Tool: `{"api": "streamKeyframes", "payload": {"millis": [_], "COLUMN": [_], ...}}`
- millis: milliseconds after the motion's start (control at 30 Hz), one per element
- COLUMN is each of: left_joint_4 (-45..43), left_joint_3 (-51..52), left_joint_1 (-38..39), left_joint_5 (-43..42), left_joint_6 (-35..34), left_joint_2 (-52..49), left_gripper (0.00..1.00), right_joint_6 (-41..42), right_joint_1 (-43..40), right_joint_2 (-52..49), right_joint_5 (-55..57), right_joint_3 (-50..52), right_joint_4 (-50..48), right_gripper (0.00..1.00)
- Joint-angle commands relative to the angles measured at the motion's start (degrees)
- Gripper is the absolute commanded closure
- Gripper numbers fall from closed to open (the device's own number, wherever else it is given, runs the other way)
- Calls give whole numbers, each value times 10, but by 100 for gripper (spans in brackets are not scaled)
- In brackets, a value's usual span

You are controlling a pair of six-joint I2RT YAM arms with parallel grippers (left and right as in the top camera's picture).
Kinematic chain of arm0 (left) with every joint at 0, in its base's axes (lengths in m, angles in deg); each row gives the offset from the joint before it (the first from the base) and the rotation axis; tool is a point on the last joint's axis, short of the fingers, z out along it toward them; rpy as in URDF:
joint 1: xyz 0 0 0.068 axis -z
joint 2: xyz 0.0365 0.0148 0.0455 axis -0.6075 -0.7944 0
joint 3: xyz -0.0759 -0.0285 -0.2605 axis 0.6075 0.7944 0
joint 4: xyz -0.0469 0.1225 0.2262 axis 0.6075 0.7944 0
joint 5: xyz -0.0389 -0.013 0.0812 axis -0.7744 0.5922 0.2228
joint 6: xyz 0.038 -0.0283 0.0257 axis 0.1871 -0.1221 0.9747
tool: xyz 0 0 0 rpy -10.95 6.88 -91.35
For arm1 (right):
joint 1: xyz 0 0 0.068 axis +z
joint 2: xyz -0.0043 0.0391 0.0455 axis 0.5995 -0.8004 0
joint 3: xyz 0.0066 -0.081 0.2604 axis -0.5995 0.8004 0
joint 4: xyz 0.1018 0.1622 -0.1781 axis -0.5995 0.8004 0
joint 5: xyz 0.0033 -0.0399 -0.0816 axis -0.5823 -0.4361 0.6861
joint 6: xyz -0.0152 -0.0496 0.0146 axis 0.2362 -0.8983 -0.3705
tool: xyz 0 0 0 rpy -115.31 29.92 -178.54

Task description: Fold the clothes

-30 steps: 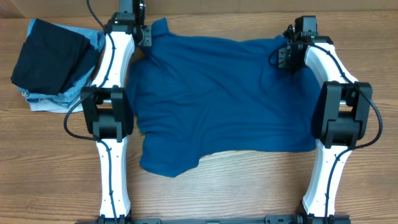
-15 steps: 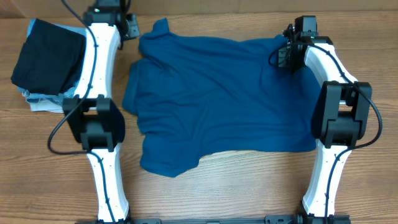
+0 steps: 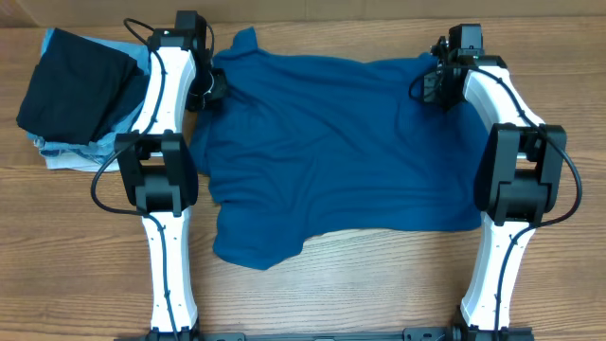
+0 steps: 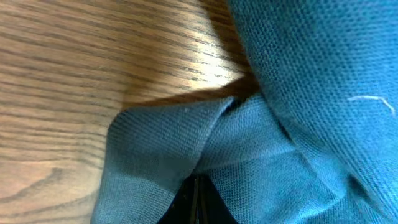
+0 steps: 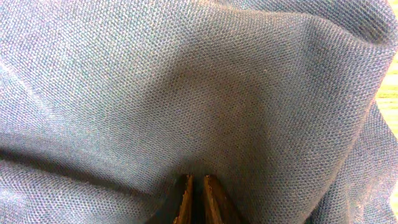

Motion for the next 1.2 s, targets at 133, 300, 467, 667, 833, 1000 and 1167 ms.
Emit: {"api": "streamKeyframes", "payload": {"millis": [133,300,467,667,833,1000,1167], "left_joint_4": [31,80,49,65,17,-51,-129], "left_joint_3": [2,2,-18,-261,-336,-251,-150], "left_joint_1": [1,-21,-32,-32,-7,40,63], "left_joint_5": [122,157,155,140,-43,-43,-37], "left_joint_6": [5,-24,-23,-14,34,63,74], "left_joint_2": [-40,-40,-35,-34,-39,-60,-61], "left_gripper": [96,96,96,96,96,96,96], "right_joint_6": [4,4,4,4,17,17,17], "right_joint_1": [-6,-6,-6,20,26,25,23], "right_joint_2": [-14,-14,-14,-13,-12,-14,-55], "right_joint_5": [-1,0,0,0,-1,0,0], "right_joint_3": [8,8,-4,-143,-217,-177,-152], "right_joint_4": [0,-2,-21,8,64,34,26], "right_gripper": [88,88,88,74,96,96,96]}}
